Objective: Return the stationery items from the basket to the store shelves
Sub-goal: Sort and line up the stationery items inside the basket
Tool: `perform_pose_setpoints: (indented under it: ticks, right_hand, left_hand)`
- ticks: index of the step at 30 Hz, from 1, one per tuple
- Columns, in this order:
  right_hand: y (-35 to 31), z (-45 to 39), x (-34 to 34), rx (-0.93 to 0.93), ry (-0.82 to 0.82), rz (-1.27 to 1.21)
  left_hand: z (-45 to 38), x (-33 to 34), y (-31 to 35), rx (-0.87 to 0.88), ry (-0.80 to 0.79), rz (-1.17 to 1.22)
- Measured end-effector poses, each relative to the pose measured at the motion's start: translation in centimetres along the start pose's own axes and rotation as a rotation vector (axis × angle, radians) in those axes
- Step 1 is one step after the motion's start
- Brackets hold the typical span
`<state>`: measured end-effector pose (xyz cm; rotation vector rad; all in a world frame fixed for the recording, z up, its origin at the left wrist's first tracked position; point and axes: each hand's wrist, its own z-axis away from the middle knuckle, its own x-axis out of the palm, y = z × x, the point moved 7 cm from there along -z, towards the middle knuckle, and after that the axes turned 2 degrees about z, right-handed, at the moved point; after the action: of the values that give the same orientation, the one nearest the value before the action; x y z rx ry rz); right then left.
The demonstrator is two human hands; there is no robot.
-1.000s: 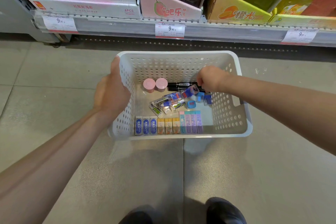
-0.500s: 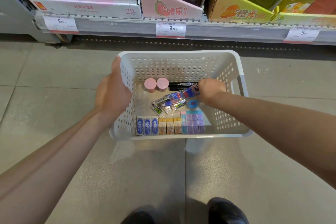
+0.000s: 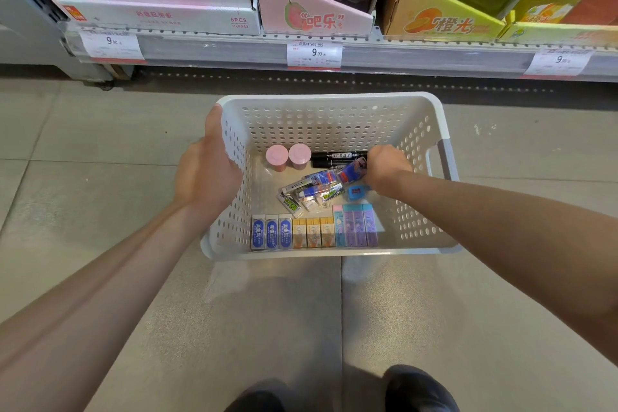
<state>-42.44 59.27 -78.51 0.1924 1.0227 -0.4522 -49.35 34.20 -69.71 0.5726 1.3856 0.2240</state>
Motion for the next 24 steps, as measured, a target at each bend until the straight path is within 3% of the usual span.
perform_pose_setpoints:
  ticks: [7,13,24]
  right_hand:
    - [-0.7,-0.3,-1.5,-0.07,-0.051,0.02]
    - [-1.3,0.2,-2.5,-0.192,-0.218,0.156]
    - [-1.0,0.6,-1.1,-0.285,-0.195,0.36]
  left_hand:
    - [0.1,0.0,-0.1,-0.005,0.001,0.015]
    - [0.1,0.1,0.2,-0.01,-0.008,0.023]
    - [-0.1,0.2,-0.3,-0.016,-0.008,0.004]
